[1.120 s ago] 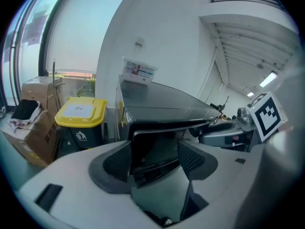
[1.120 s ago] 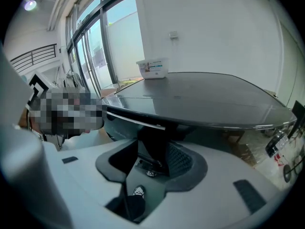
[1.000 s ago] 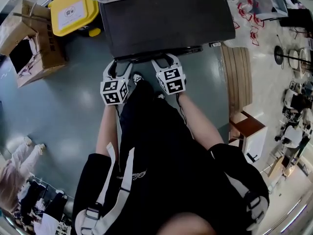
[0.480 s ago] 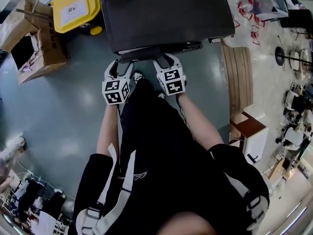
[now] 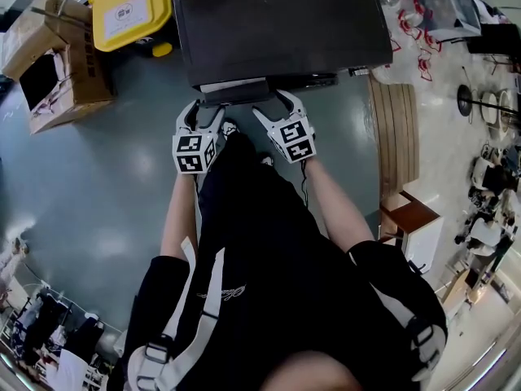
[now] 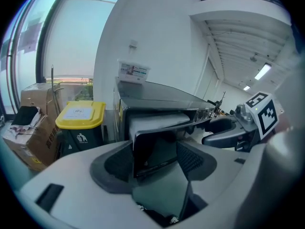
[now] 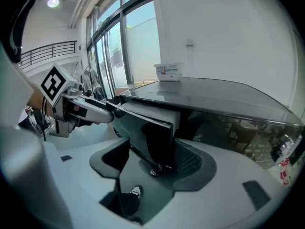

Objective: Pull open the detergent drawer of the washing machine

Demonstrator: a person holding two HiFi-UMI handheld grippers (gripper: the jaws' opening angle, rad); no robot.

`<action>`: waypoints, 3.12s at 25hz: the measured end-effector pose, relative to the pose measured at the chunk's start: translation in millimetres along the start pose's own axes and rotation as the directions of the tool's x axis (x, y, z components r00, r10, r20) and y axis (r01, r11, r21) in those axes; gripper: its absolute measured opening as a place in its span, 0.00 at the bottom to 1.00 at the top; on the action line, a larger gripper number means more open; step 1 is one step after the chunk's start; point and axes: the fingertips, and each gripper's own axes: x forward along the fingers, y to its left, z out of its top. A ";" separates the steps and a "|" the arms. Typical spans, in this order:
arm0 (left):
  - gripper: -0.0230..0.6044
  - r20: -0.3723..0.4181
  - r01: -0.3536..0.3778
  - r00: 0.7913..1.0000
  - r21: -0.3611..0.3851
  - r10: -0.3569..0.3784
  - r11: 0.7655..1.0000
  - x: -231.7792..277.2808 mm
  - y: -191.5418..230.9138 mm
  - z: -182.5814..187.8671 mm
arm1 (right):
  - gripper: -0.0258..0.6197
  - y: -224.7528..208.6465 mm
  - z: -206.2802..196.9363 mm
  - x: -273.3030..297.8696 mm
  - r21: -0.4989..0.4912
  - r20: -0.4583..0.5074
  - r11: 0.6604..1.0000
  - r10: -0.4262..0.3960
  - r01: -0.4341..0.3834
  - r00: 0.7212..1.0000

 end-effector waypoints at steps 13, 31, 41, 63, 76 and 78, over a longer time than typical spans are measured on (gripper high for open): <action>0.49 0.002 0.036 0.999 -0.015 -0.036 0.999 1.5 -1.7 3.0 | 0.33 -7.2 2.9 -0.7 0.031 0.000 0.999 0.007 -0.007 1.000; 0.49 0.009 0.015 1.000 -0.029 -0.015 0.999 -10.4 -9.2 -7.7 | 0.32 1.9 -4.8 -13.2 0.039 -0.004 0.999 -0.009 0.009 1.000; 0.49 -0.004 0.000 1.000 -0.028 0.000 1.000 -20.8 -18.1 -21.3 | 0.32 11.2 -18.8 -22.5 0.058 -0.017 0.998 0.002 -0.001 1.000; 0.49 -0.009 -0.032 0.999 -0.028 0.031 0.999 -37.4 -30.5 -37.3 | 0.32 24.9 -32.5 -38.4 0.067 0.002 0.998 0.015 -0.015 1.000; 0.49 -0.013 -0.072 0.997 -0.033 0.072 0.997 -50.2 -44.0 -49.7 | 0.32 33.2 -45.6 -53.2 0.073 0.014 0.997 0.024 -0.025 1.000; 0.49 -0.011 -0.081 0.997 -0.032 0.081 0.996 -51.3 -45.4 -51.4 | 0.32 33.5 -48.2 -54.8 0.074 0.011 0.997 0.024 -0.024 1.000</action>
